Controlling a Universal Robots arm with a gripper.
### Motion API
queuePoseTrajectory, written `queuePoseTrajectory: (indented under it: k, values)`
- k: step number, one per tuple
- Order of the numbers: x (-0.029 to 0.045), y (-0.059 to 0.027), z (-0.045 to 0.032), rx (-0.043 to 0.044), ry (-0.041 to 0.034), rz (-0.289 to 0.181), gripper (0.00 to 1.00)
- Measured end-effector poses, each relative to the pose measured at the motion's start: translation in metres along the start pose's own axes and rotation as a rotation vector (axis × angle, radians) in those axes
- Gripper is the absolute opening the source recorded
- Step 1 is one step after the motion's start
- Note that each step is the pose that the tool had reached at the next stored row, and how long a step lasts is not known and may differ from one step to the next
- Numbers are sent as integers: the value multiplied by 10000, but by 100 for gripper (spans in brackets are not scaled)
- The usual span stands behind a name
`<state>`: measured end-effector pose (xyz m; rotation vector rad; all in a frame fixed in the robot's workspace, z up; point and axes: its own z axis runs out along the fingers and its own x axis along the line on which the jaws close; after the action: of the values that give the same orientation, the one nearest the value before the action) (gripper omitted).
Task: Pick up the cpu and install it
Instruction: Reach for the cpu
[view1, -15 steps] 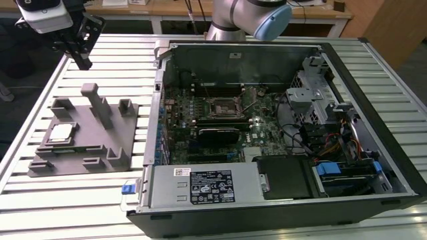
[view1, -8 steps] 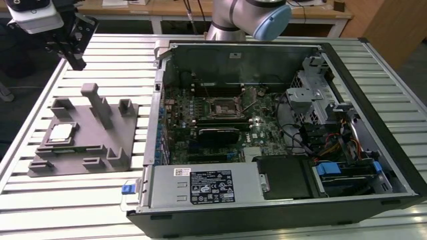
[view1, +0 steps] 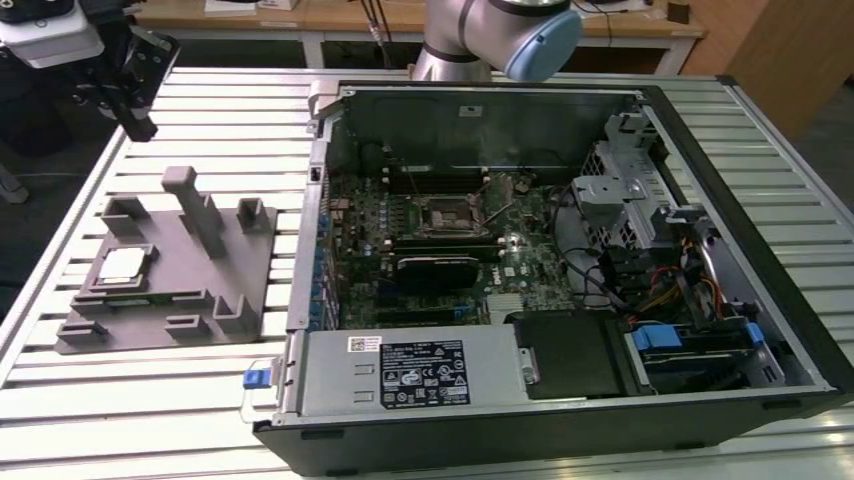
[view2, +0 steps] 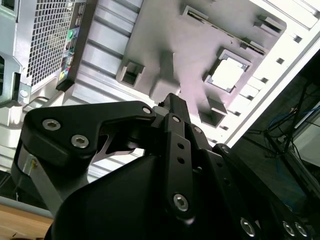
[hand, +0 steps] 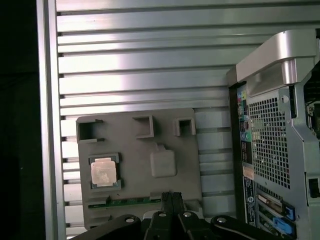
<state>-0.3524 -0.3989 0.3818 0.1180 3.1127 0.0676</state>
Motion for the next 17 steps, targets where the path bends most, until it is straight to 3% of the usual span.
queuePoseTrajectory:
  k: [17]
  values:
    - [298, -23, 9, 0, 3, 0, 11]
